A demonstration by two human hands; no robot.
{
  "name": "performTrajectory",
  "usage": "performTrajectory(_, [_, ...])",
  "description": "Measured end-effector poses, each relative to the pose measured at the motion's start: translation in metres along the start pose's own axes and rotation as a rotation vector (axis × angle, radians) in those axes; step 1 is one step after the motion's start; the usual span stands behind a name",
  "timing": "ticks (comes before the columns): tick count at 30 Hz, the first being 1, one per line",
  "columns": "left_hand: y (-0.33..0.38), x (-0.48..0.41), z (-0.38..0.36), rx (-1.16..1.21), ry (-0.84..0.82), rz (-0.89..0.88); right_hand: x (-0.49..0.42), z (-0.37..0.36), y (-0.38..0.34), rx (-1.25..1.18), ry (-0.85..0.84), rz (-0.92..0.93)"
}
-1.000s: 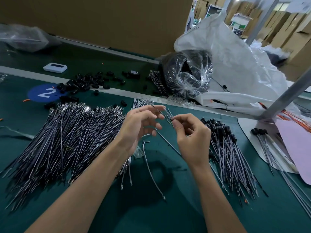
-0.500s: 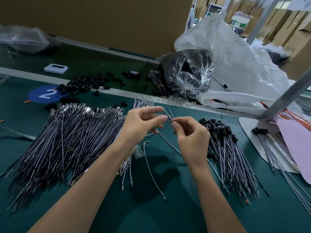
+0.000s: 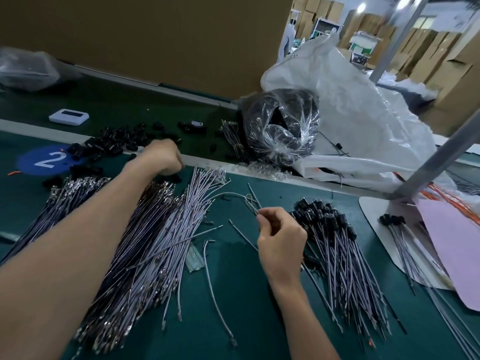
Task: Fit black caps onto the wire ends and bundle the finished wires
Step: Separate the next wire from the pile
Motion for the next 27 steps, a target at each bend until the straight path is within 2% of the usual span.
performTrajectory(3, [0.006, 0.004, -0.003, 0.057, -0.03, -0.06, 0.0, 0.0, -0.001, -0.004, -0.004, 0.011])
performTrajectory(14, [0.008, 0.029, -0.006, 0.003, -0.103, -0.253, 0.0, 0.0, -0.002, -0.02, -0.024, 0.008])
performTrajectory(17, [0.011, 0.039, 0.007, 0.103, 0.013, -0.274, 0.0, 0.002, -0.002, -0.048, -0.016, 0.005])
performTrajectory(19, [0.013, 0.056, 0.018, 0.324, 0.156, -0.28, -0.001, 0.004, -0.005, -0.081, -0.006, 0.018])
performTrajectory(20, [0.015, 0.068, 0.019, 0.507, 0.179, -0.285, -0.001, 0.005, -0.008, -0.098, -0.004, 0.035])
performTrajectory(23, [0.026, 0.101, -0.002, 1.101, 0.057, -0.29, 0.0, 0.008, -0.017, -0.161, -0.001, 0.093])
performTrajectory(27, [0.038, 0.121, -0.043, 1.522, -0.118, -0.198, 0.001, 0.01, -0.022, -0.203, -0.002, 0.125])
Point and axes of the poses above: each hand's wrist, its own x-axis away from the middle knuckle, its own z-axis out of the back of the hand, y = z × x, the point moved 7 cm from there along -x, towards the middle knuckle, and after that the axes turned 2 degrees about -z, right-handed, at the moved point
